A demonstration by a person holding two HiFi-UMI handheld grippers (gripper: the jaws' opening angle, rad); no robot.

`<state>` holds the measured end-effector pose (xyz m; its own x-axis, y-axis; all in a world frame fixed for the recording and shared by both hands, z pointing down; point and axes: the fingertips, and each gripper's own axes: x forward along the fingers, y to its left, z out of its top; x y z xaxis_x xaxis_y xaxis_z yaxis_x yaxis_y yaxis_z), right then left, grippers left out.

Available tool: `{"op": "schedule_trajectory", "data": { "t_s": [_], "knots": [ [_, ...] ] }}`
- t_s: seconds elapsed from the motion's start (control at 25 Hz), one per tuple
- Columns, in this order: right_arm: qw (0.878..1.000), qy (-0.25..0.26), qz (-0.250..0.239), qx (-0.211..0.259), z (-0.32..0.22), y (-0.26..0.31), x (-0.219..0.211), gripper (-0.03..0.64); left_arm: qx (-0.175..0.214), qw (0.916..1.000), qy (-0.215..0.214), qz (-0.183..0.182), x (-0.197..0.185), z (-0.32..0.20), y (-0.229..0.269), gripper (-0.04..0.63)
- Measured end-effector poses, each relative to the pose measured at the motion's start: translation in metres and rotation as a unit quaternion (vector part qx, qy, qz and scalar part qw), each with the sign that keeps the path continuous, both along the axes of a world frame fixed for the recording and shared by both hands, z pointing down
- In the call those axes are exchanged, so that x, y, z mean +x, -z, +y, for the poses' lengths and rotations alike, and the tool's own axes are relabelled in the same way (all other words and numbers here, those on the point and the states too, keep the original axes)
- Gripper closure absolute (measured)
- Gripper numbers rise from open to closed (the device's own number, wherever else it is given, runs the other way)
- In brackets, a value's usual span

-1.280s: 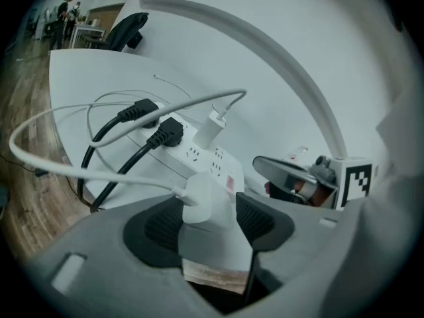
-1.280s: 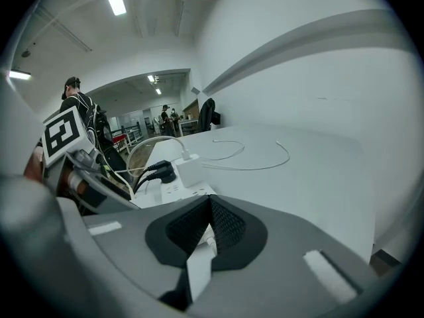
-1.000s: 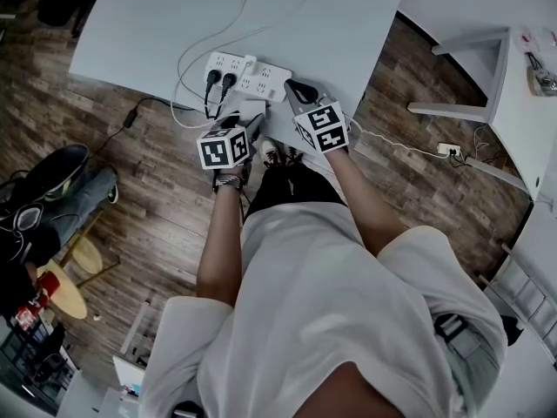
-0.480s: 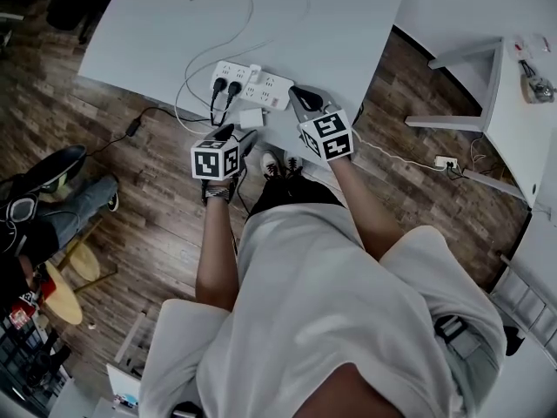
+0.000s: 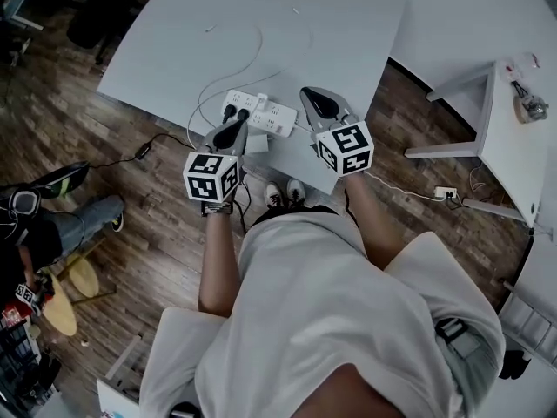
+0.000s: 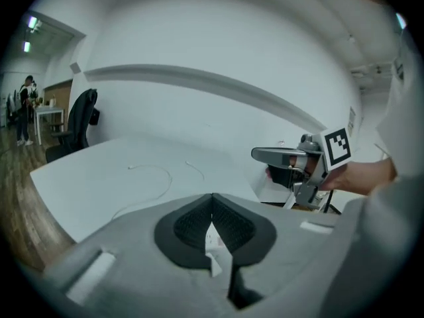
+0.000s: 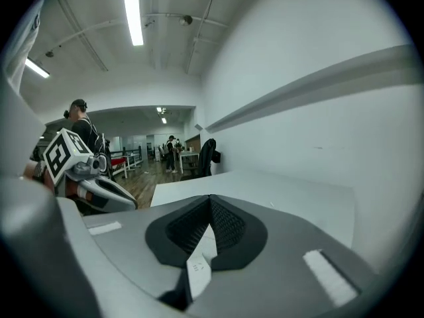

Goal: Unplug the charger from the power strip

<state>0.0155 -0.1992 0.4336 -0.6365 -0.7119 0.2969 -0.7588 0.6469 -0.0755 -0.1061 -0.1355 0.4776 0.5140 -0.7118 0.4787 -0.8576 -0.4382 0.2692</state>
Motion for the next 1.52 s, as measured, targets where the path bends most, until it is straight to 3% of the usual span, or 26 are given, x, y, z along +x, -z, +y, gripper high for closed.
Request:
{"op": "schedule_trajectory", "data": {
  "t_s": [0.2, 0.4, 0.6, 0.76, 0.88, 1.04, 1.52],
  "knots": [
    [0.998, 0.003, -0.042, 0.047, -0.011, 0.064, -0.003, 0.615, 0.081, 0.9967, 0.003, 0.006, -0.001, -0.026, 0.066, 0.591],
    [0.992, 0.013, -0.085, 0.088, -0.018, 0.124, -0.003, 0.615, 0.165, 0.9863, 0.010, 0.007, -0.005, -0.047, 0.139, 0.591],
    [0.987, 0.024, -0.071, 0.144, -0.016, 0.179, -0.003, 0.615, 0.256, 0.9646, 0.020, -0.058, -0.012, -0.051, 0.208, 0.591],
    [0.978, 0.037, -0.067, 0.193, -0.010, 0.223, -0.006, 0.615, 0.310, 0.9492, 0.019, -0.050, -0.010, -0.047, 0.254, 0.591],
    [0.973, 0.043, -0.062, 0.219, -0.006, 0.246, -0.009, 0.615, 0.326, 0.9436, 0.023, -0.054, -0.011, -0.046, 0.271, 0.591],
    [0.968, 0.044, -0.069, 0.236, -0.007, 0.261, -0.011, 0.615, 0.322, 0.9445, 0.024, -0.059, -0.014, -0.051, 0.273, 0.591],
    [0.971, 0.034, -0.064, 0.229, -0.016, 0.253, -0.011, 0.615, 0.319, 0.9452, 0.033, -0.061, -0.017, -0.059, 0.265, 0.591]
  ]
}}
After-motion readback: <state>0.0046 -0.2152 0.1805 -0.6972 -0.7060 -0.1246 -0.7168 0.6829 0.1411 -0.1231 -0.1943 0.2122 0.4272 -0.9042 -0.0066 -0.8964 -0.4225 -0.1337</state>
